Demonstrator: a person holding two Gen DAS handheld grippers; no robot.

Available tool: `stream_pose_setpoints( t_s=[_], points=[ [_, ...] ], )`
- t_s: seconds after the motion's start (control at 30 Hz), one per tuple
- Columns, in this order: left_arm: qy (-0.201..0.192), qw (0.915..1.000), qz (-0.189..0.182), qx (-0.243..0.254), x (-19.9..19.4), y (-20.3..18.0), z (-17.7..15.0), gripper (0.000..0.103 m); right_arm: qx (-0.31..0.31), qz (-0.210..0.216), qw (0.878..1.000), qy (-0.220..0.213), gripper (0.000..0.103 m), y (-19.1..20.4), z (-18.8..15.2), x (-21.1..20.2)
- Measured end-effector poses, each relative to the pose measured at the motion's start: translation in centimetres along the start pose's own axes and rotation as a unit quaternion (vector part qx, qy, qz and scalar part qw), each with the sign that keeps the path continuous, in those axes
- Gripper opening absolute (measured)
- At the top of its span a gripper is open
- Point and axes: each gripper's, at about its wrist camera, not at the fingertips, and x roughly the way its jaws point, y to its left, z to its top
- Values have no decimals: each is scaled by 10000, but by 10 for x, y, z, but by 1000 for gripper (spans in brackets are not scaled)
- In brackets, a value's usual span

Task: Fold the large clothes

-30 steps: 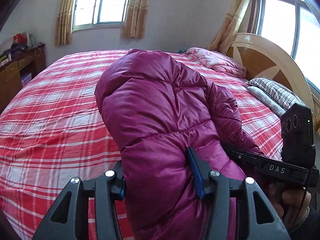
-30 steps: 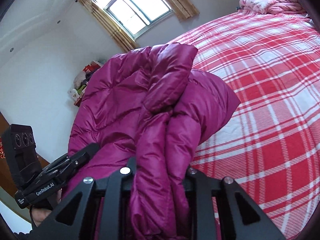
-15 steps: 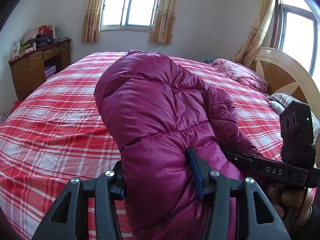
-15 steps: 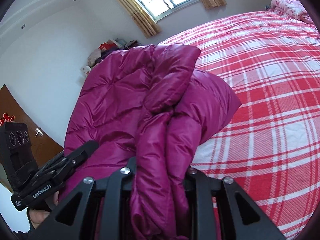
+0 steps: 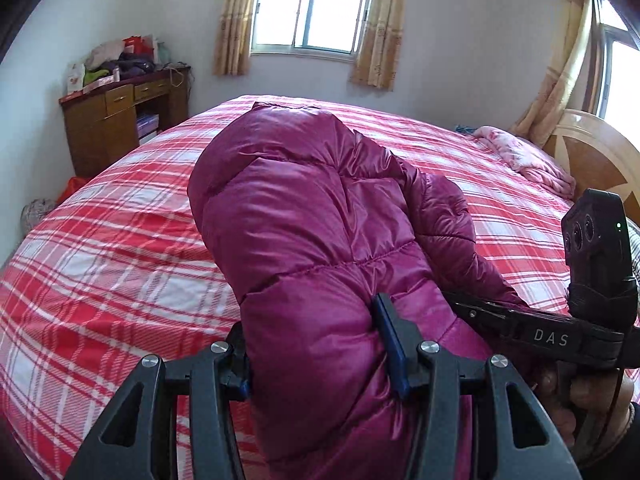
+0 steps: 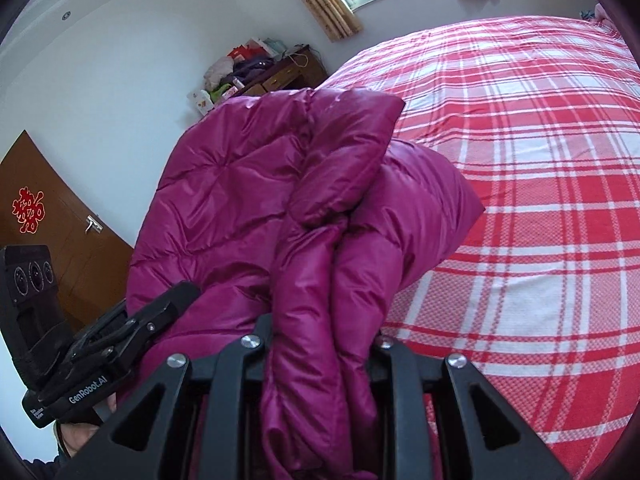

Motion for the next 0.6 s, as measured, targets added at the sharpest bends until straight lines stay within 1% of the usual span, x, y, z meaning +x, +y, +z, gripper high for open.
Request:
stream_pose_setpoints(
  t_s=[0.13, 0.2, 0.27, 0.33, 0.37, 0.43, 0.5, 0.57, 0.6],
  points=[
    [192, 9996, 128, -180, 10, 15, -10, 53, -100, -69, 9998, 135, 25, 0, -2, 20],
    [291, 9990, 136, -308, 17, 20, -14, 56, -68, -95, 9998, 147, 26, -4, -2, 24],
    [342, 9986, 179, -353, 21, 21, -16, 62, -75, -155, 9997, 167, 28, -7, -1, 27],
    [359, 9985, 188, -374, 22, 20, -17, 63, -76, -195, 9996, 188, 29, -5, -1, 29],
    [363, 9984, 202, -372, 22, 20, -17, 65, -61, -213, 9996, 191, 32, -7, -1, 29],
    [410, 9981, 256, -391, 20, 19, -15, 65, -11, -299, 9994, 147, 42, -7, -1, 24],
    [405, 9978, 310, -433, 12, 20, -10, 65, 80, -452, 9989, -23, 55, -6, -3, 11],
    [220, 9979, 426, -433, -2, 18, -5, 65, 105, -571, 9980, -232, 60, -2, -5, -6],
    [57, 9979, 511, -388, -12, 15, -2, 65, 83, -631, 9975, -321, 60, 1, -6, -15]
  ],
)
